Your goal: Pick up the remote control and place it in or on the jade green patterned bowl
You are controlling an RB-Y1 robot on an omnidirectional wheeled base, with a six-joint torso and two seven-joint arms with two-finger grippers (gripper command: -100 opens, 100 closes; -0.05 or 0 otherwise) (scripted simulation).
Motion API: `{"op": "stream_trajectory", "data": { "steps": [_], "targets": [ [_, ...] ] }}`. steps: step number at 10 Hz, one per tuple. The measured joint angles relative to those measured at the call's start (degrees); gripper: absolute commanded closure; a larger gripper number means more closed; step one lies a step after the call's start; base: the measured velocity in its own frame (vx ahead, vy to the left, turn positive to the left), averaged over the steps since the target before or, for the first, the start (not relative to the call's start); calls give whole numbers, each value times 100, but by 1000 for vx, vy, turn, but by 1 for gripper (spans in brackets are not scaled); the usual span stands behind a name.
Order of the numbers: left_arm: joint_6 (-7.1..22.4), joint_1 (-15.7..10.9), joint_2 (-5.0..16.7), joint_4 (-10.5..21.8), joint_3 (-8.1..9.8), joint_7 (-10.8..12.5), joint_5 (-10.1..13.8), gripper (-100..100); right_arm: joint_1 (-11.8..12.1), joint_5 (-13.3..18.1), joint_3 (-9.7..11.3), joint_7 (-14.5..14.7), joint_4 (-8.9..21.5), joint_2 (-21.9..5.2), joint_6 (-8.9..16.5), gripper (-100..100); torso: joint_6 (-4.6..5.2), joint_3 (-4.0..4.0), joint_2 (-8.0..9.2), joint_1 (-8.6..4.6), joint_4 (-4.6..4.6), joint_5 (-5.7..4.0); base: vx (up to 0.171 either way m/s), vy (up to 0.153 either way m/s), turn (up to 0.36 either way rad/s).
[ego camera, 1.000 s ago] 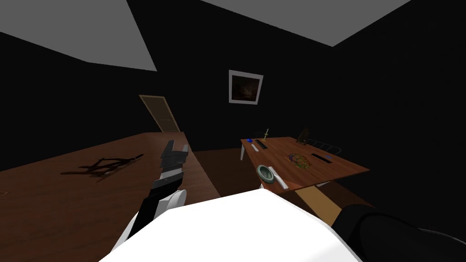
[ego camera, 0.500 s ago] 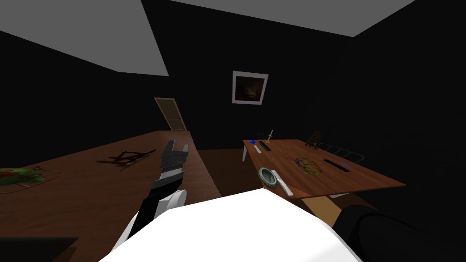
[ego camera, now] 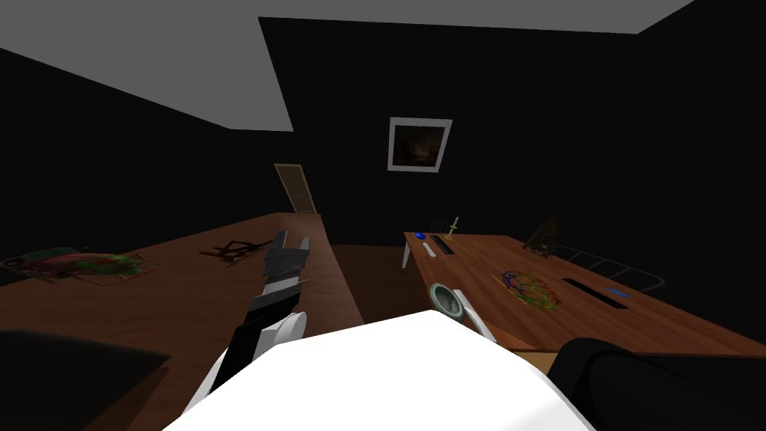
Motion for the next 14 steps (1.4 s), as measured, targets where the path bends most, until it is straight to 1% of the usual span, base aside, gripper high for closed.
{"op": "stream_trajectory", "data": {
  "steps": [2,3,4,5,6,7,8,9,10,11,12,13,14],
  "targets": [
    [0,0,0,0,0,0,0,0,13,14,139,-99,140,-314,152,-100,0,1,2,4,0,1,41,-33,120],
    [0,0,0,0,0,0,0,0,78,32,219,-114,185,-463,279,-100,-2,-2,-4,1,-1,2,48,-31,83],
    [0,0,0,0,0,0,0,0,33,36,269,-143,351,-570,293,-100,0,-3,-5,3,-1,1,71,-24,174],
    [0,0,0,0,0,0,0,0,10,31,347,-222,507,-784,305,-100,-4,-7,-13,3,-2,2,121,-34,249],
    [0,0,0,0,0,0,0,0,143,29,411,-280,431,-1057,481,-100,-4,-16,-29,1,-6,2,87,-45,64],
    [0,1,0,0,0,0,0,0,151,37,443,-274,551,-1164,526,-100,1,-14,-23,1,-5,0,26,-30,-29],
    [0,0,0,0,0,0,0,0,84,50,479,-270,715,-1169,486,-100,2,-3,-5,8,-1,1,51,-29,144],
    [0,0,0,0,0,0,0,0,83,49,541,-322,772,-1362,541,-100,-3,-5,-9,5,-1,3,60,-28,99],
    [0,0,0,0,0,0,0,0,93,51,561,-338,841,-1437,576,-100,1,-6,-10,9,-2,1,82,-16,162],
    [0,0,0,0,0,0,0,0,18,66,647,-380,1018,-1560,608,-100,-3,-10,-19,10,-3,2,142,-19,218],
    [0,1,0,0,0,0,0,0,-73,82,748,-446,1256,-1729,635,-100,-4,-22,-39,8,-7,2,194,-54,235],
    [0,1,0,0,0,0,0,0,-132,100,817,-464,1501,-1836,664,-100,-5,-33,-59,-3,-12,0,132,-62,81],
    [0,2,0,-1,1,0,0,0,-81,90,818,-465,1454,-1952,741,-100,1,-27,-46,0,-11,0,94,-31,137]
  ]
}}
